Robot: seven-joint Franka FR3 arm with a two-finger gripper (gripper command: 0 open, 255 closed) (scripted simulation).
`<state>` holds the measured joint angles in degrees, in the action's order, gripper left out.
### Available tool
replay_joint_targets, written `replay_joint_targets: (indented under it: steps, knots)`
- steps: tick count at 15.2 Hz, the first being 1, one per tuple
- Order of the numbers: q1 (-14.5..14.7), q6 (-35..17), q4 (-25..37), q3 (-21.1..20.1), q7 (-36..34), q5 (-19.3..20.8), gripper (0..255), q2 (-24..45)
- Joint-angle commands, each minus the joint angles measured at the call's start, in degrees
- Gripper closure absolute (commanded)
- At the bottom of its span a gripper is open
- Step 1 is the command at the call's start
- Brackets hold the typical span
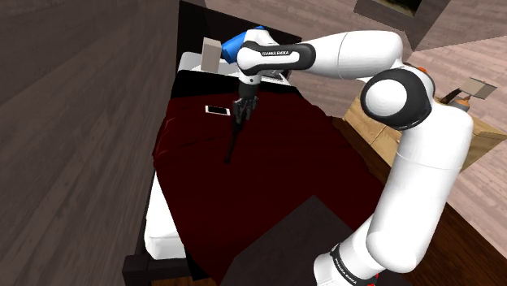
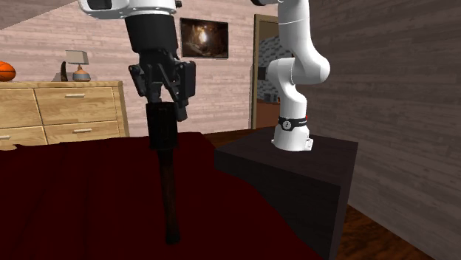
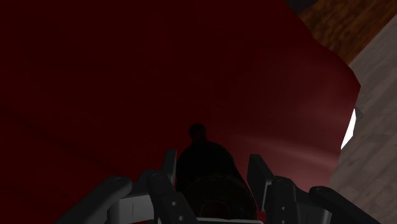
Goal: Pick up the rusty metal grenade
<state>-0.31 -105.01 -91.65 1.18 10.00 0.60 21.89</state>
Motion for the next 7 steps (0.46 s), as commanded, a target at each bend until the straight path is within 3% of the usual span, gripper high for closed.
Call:
replay_joint_targets:
  steps: [1,7]
  knots:
    - [-0.04,1.35,0.86,0.02,0.08,0.01,255,-0.49]
    - [-0.04,4.26,3.13,0.03,0.12,0.01,255,-1.14]
